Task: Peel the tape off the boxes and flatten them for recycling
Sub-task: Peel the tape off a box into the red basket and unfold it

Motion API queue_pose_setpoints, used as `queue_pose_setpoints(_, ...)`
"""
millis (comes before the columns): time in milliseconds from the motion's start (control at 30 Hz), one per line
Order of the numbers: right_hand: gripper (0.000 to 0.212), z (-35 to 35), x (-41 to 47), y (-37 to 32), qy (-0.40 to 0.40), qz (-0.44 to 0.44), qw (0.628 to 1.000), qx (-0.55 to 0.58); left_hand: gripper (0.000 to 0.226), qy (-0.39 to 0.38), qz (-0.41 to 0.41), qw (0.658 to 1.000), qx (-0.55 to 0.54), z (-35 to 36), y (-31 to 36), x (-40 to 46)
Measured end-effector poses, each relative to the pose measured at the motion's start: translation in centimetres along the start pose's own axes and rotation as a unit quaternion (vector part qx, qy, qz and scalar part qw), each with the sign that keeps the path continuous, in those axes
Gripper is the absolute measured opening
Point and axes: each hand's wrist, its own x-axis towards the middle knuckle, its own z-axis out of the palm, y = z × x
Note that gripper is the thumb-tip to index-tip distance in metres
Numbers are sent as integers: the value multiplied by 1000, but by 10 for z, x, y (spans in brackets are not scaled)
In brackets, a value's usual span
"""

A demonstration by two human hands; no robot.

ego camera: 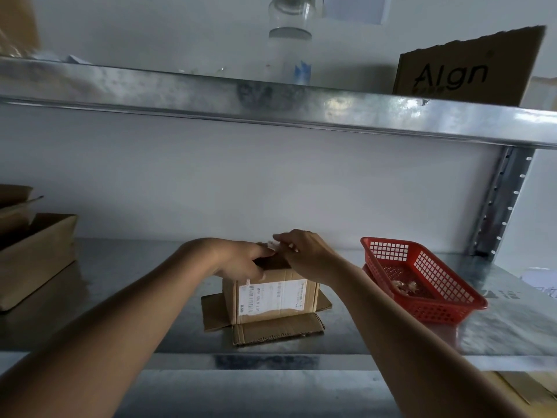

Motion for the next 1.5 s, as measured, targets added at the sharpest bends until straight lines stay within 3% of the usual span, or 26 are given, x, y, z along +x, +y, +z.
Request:
queue_pose_setpoints(200,34,3,1,8,82,-20,996,10,58,11,1,1000,-5,3,-4,2)
queue_pose_setpoints(367,29,-1,0,11,206,59,973,84,67,48,35,998,30,9,-8,4)
queue_pose_setpoints(433,30,-10,-4,14,231,109,947,195,63,50,33,998,30,9,-10,4)
queue_pose_setpoints(533,30,-19,-14,19,192,154,889,385,56,39,26,998,45,2,-5,6)
queue_pose_setpoints(633,29,-21,-24,27,167,161,843,485,58,22,31,997,60,-2,7,8)
queue_pose_setpoints(767,19,-32,-31,46,230,174,734,615,63,4,25,996,87,-6,13,12)
queue_pose_setpoints(833,17,-34,-32,55,244,184,697,649,65,0,19,996,89,-8,13,12)
queue_pose_setpoints(1067,18,-25,-26,61,207,201,667,687,54,47,27,996,77,6,17,17)
queue_pose_setpoints(1233,33,-23,-25,54,155,177,623,746,57,104,42,989,101,16,12,22)
queue_pose_setpoints(1367,26,-19,-28,50,148,133,680,706,52,137,44,978,148,23,9,27)
queue_pose_setpoints(1500,26,-15,-28,45,185,175,798,546,48,142,52,977,148,26,10,30)
